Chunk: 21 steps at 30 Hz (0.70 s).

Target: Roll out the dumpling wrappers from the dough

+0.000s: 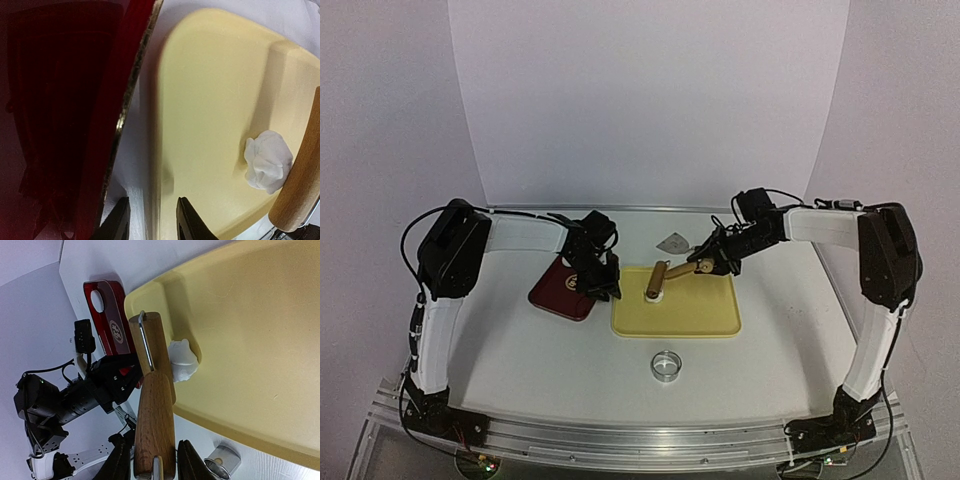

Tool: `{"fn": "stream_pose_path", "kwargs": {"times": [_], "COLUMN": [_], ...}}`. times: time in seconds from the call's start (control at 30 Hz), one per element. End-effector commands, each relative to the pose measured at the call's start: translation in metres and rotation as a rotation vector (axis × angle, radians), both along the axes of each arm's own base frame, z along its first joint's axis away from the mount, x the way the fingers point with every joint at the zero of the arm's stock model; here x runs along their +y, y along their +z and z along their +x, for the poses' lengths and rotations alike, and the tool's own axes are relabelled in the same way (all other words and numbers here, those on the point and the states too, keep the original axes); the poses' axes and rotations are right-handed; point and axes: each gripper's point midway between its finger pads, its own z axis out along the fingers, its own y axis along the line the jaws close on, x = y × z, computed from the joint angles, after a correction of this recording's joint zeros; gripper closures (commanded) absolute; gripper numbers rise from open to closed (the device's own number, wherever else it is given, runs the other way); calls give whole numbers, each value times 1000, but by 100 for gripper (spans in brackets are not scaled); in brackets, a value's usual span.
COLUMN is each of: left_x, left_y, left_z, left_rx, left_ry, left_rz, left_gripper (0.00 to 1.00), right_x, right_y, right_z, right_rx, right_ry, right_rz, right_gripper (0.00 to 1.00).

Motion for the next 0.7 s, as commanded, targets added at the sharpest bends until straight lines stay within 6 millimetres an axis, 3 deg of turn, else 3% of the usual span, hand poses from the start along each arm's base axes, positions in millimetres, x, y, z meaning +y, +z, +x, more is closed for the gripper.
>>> {"fn": "stream_pose_path", "kwargs": {"times": [0.0,0.67], "left_x": [0,5], "left_y": [0,-8], "left_z": [4,1], "left_rx": [-22,-20], "left_ry": [-19,-34], "left_rz": [28,46], "left_gripper": [72,98], "right_x": [4,-28], "right_y": [2,-56], "right_z": [3,-9], "right_rx": [7,107], "right_ry": [7,10], "right_rz": [-6,-326], "right_gripper": [100,100]}}
